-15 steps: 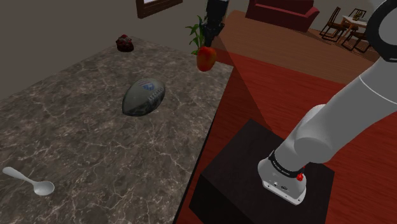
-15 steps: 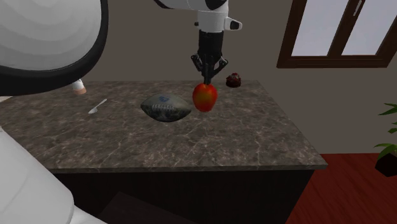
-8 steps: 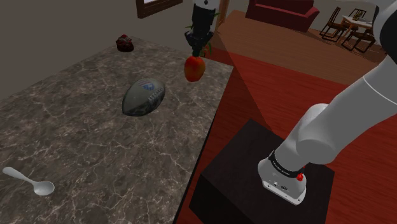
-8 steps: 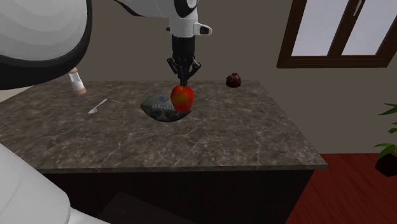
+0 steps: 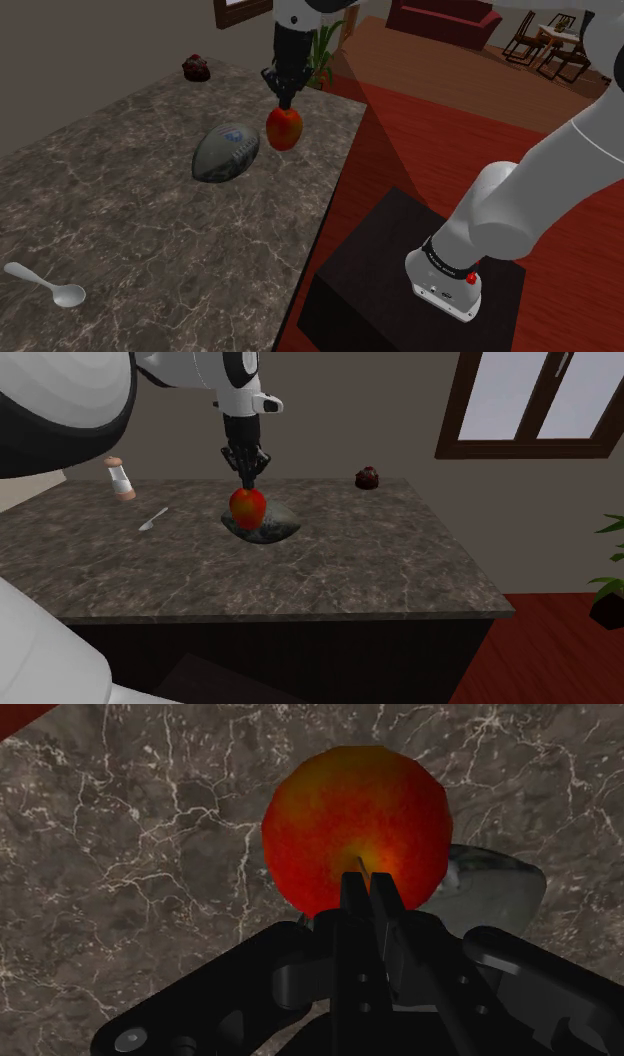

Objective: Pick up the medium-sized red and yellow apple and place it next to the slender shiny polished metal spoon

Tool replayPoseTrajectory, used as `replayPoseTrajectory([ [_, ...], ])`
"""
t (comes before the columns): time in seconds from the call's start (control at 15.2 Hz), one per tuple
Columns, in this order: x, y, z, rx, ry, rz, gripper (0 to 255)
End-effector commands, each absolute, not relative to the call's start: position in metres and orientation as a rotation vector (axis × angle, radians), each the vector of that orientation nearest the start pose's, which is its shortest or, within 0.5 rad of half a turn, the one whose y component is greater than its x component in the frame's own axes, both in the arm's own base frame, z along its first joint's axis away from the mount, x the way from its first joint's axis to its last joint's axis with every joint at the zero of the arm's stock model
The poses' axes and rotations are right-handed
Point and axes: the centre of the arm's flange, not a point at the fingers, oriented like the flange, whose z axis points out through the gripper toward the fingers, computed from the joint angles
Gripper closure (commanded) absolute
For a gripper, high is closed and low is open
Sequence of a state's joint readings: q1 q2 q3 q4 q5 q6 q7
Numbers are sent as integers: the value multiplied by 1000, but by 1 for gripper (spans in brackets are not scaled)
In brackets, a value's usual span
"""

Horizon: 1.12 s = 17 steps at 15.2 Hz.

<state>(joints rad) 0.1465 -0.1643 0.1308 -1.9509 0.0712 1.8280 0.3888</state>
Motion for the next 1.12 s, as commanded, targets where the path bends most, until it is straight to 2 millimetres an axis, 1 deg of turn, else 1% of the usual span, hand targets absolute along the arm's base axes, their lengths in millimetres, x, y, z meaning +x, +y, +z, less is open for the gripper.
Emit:
replayPoseTrajectory([
  [0.0,489,177,549,-3076,202,-34,255],
  [1.06,458,384,518,-3076,202,-35,255],
])
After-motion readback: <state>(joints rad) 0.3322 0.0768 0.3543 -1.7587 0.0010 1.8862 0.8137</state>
